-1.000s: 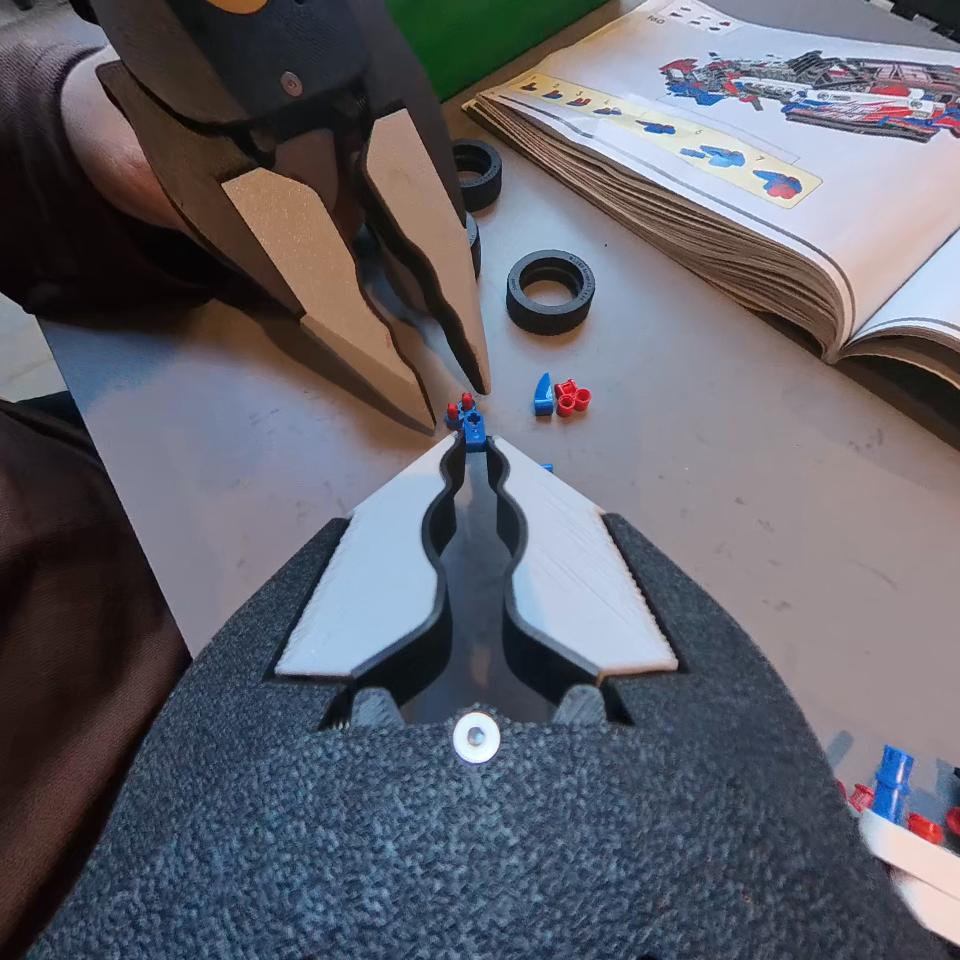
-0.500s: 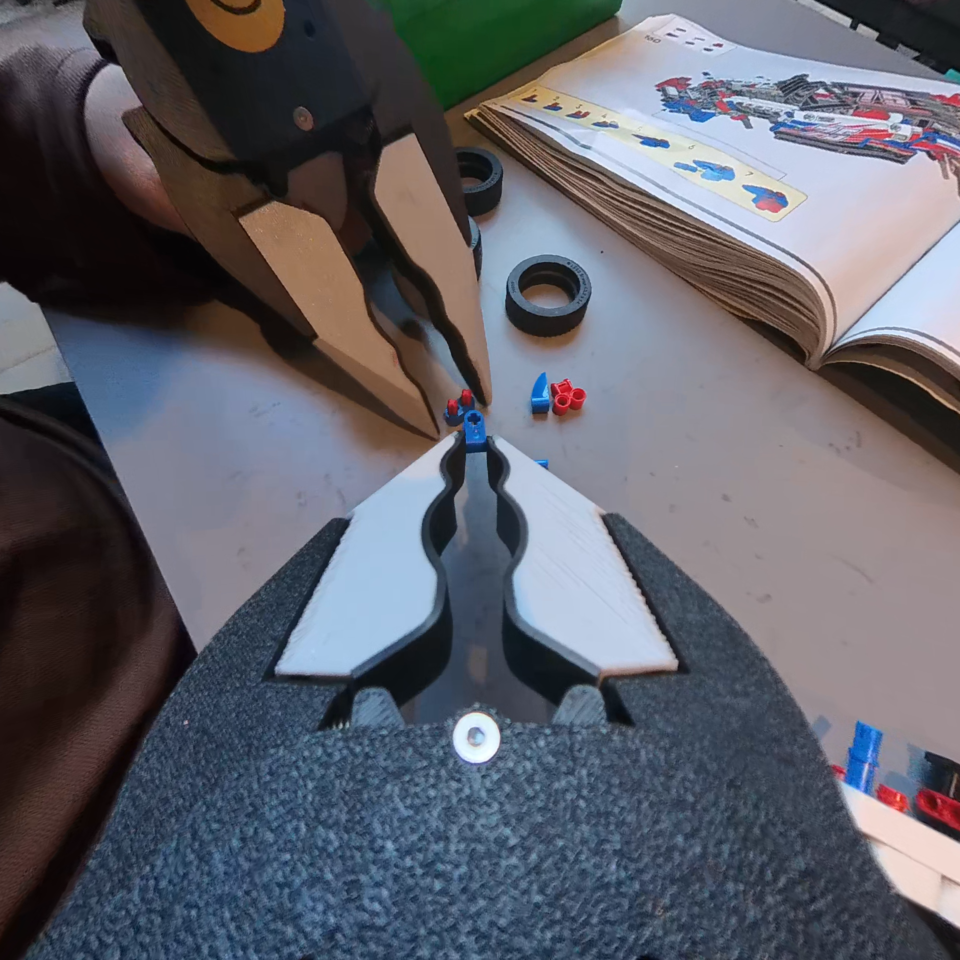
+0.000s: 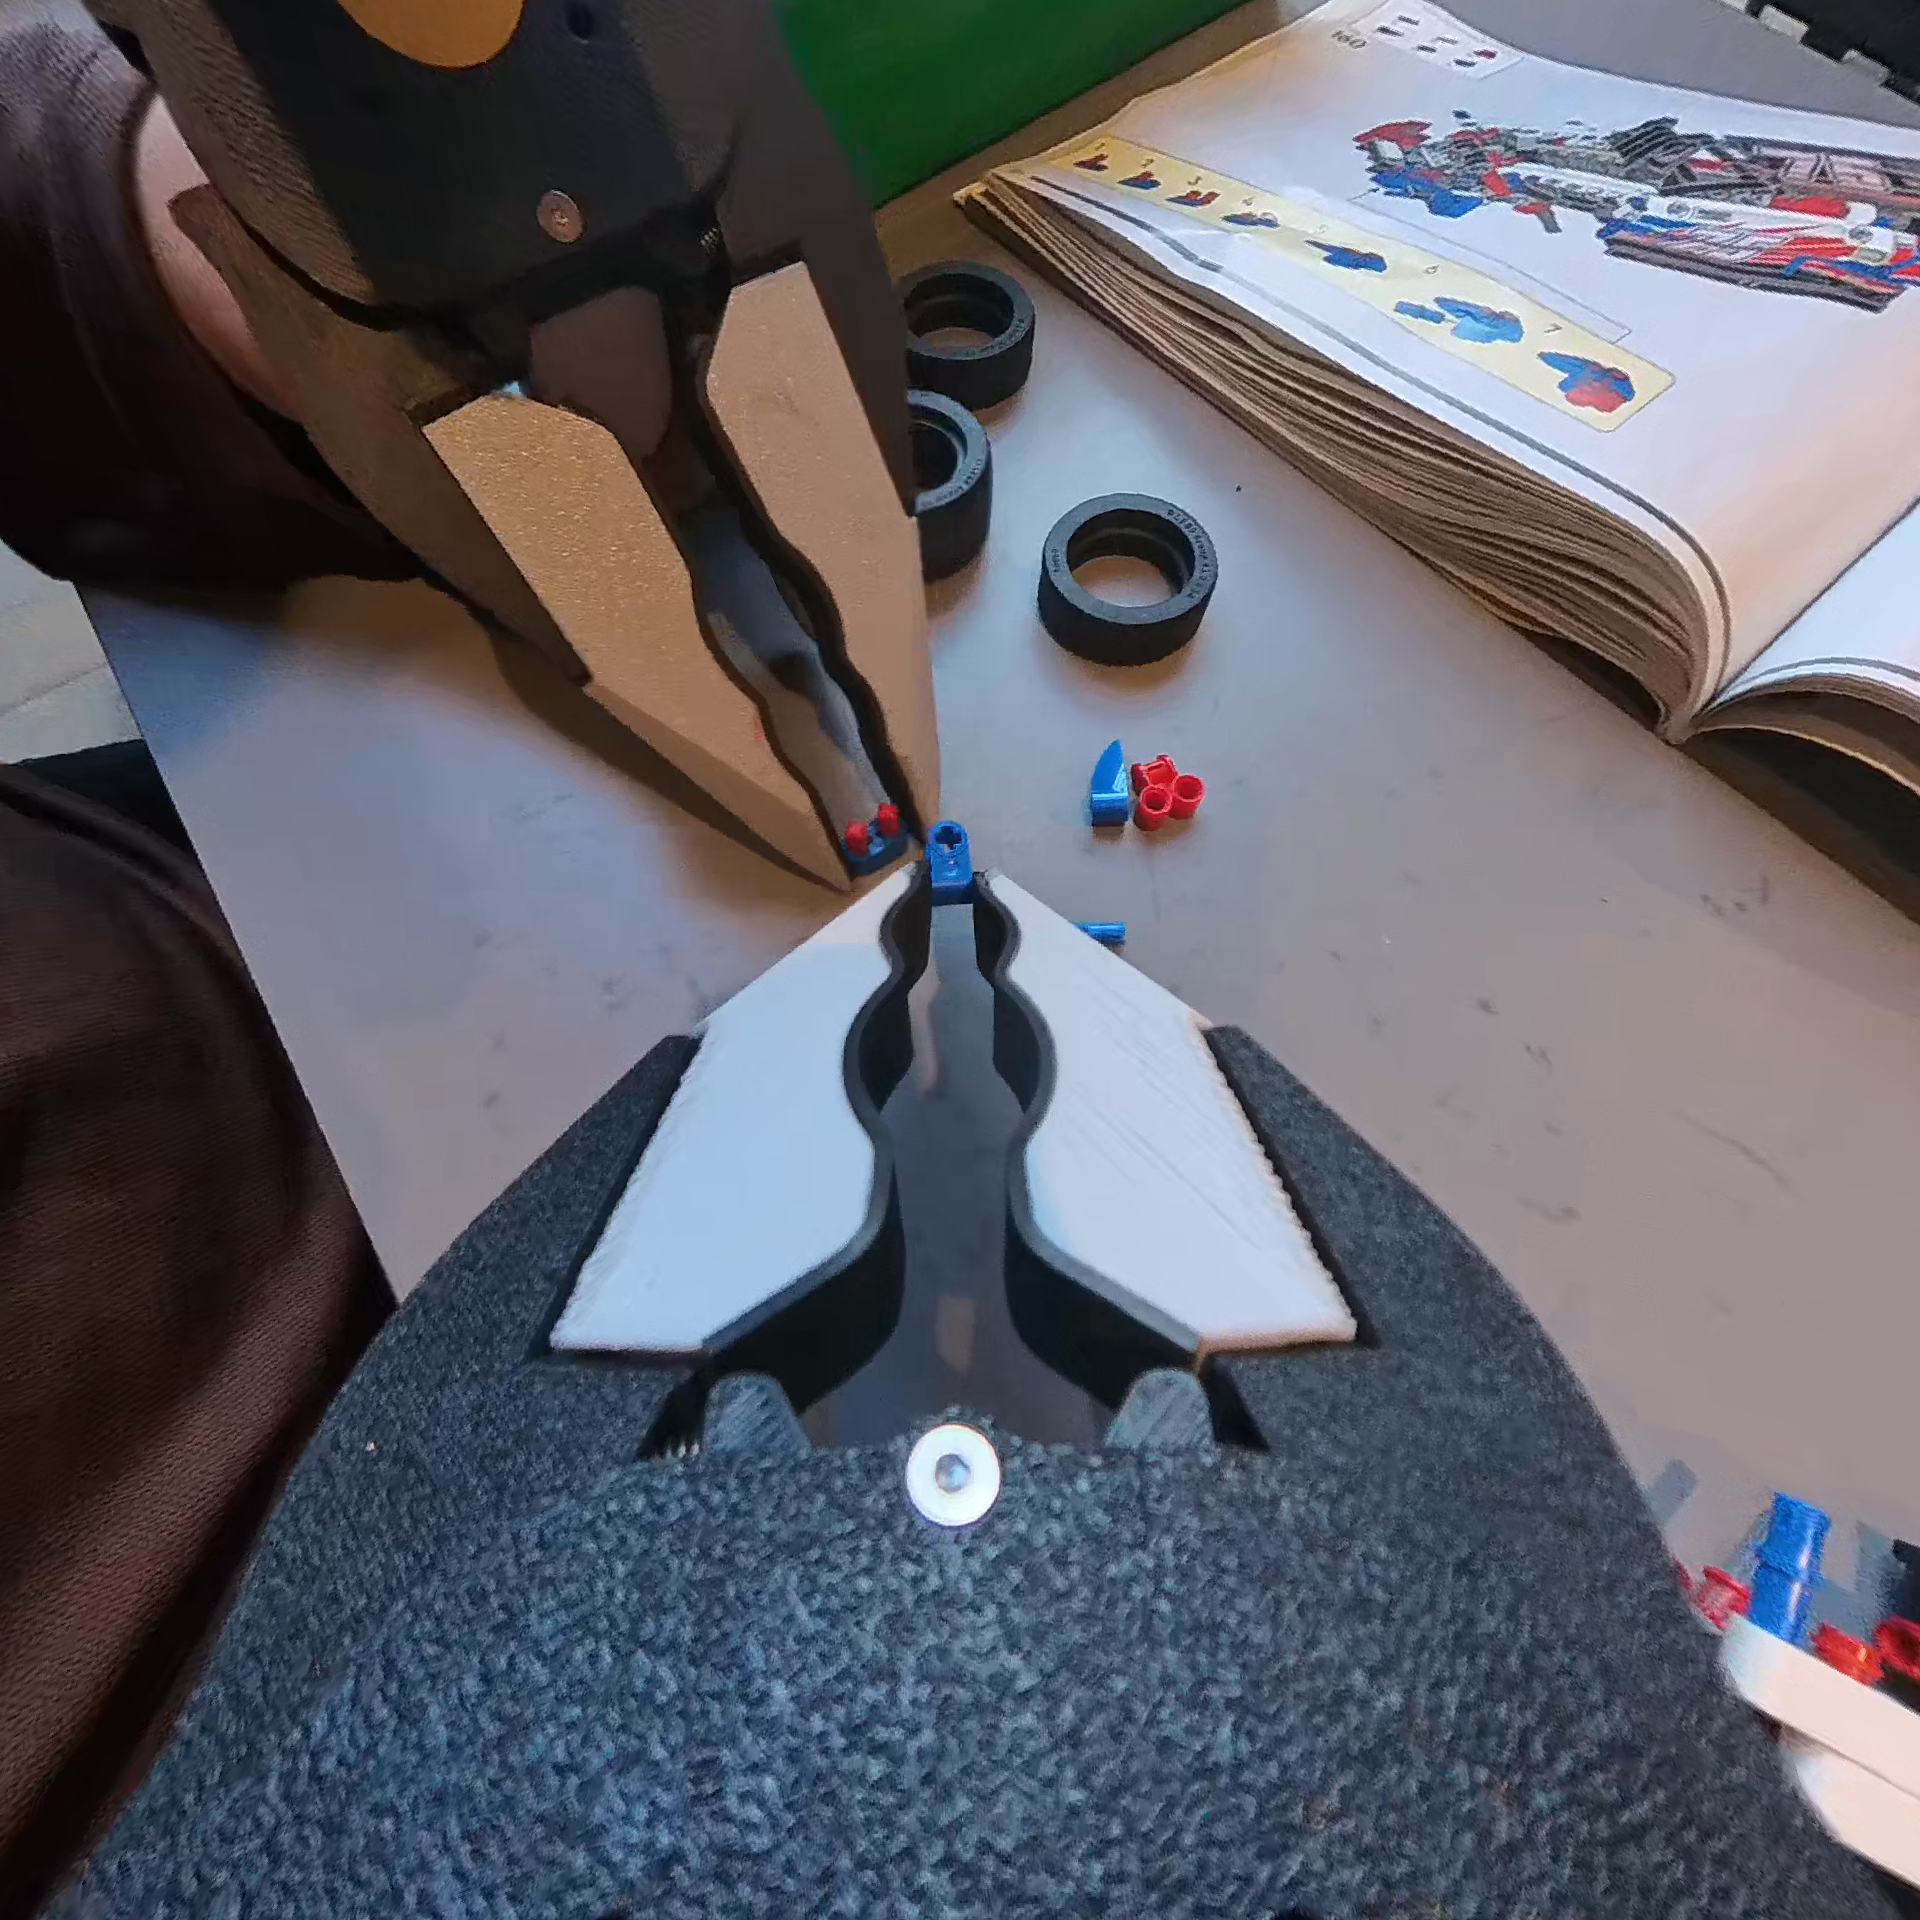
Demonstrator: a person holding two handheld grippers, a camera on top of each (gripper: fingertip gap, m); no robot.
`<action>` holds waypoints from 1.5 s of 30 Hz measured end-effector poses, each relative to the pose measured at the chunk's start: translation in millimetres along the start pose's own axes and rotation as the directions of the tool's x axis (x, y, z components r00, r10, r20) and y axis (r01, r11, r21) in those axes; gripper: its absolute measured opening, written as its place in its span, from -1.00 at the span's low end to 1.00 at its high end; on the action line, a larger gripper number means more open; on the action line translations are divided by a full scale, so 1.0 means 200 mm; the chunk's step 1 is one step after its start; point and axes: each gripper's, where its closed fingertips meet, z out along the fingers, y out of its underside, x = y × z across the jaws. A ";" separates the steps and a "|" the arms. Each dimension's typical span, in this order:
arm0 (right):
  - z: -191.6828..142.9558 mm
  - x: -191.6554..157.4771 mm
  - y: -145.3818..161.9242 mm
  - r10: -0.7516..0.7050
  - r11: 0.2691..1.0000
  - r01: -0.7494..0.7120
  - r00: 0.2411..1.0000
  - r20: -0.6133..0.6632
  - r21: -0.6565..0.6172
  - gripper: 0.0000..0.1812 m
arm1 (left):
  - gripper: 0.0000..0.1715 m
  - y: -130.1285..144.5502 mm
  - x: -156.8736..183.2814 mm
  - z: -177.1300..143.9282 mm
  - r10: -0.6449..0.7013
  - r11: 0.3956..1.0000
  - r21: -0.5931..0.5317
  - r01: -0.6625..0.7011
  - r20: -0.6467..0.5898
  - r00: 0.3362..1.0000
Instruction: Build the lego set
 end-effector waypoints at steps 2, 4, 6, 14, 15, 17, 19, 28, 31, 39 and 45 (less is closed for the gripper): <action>0.00 -0.01 0.00 -0.012 1.000 0.012 1.000 0.009 -0.002 -0.92 | -0.85 0.01 0.03 -0.01 0.017 1.000 0.001 -0.017 -0.016 1.000; 0.01 -0.04 -0.01 -0.030 1.000 0.030 0.999 0.032 -0.004 -0.92 | -0.85 0.02 0.06 -0.03 0.036 0.999 0.002 -0.036 -0.046 0.998; 0.02 -0.06 -0.01 -0.060 0.998 0.060 0.997 0.046 -0.009 -0.92 | -0.85 0.03 0.08 -0.03 0.050 0.999 0.003 -0.050 -0.063 0.997; 0.06 -0.13 -0.01 -0.190 0.980 0.194 0.977 0.097 -0.038 -0.92 | -0.85 0.03 0.10 -0.04 0.055 0.998 0.005 -0.055 -0.097 0.994; 0.06 -0.14 -0.01 -0.202 0.978 0.207 0.974 0.101 -0.042 -0.92 | -0.85 0.04 0.10 -0.04 0.054 0.999 0.004 -0.054 -0.098 0.994; 0.05 -0.13 -0.01 -0.213 0.975 0.219 0.971 0.107 -0.046 -0.92 | -0.85 0.04 0.10 -0.04 0.054 0.999 0.004 -0.054 -0.099 0.994; 0.05 -0.13 -0.01 -0.216 0.974 0.223 0.970 0.109 -0.049 -0.92 | -0.84 0.04 0.10 -0.04 0.054 0.999 0.004 -0.054 -0.095 0.994; 0.05 -0.16 0.00 -0.229 0.970 0.237 0.964 0.136 -0.050 -0.92 | -0.67 0.05 0.10 -0.06 0.050 0.999 0.005 -0.050 -0.082 0.995; 0.04 -0.17 -0.01 -0.235 0.969 0.243 0.961 0.143 -0.036 -0.92 | -0.67 0.05 0.11 -0.07 0.062 0.998 0.017 -0.061 -0.078 0.995; 0.05 -0.17 -0.01 -0.267 0.960 0.276 0.952 0.149 -0.040 -0.92 | -0.78 0.01 0.11 -0.11 0.059 0.995 0.090 -0.051 -0.085 0.995; 0.06 -0.18 -0.01 -0.305 0.947 0.317 0.938 0.163 -0.052 -0.92 | -0.90 -0.03 0.09 -0.15 0.014 0.988 0.152 0.003 -0.107 0.994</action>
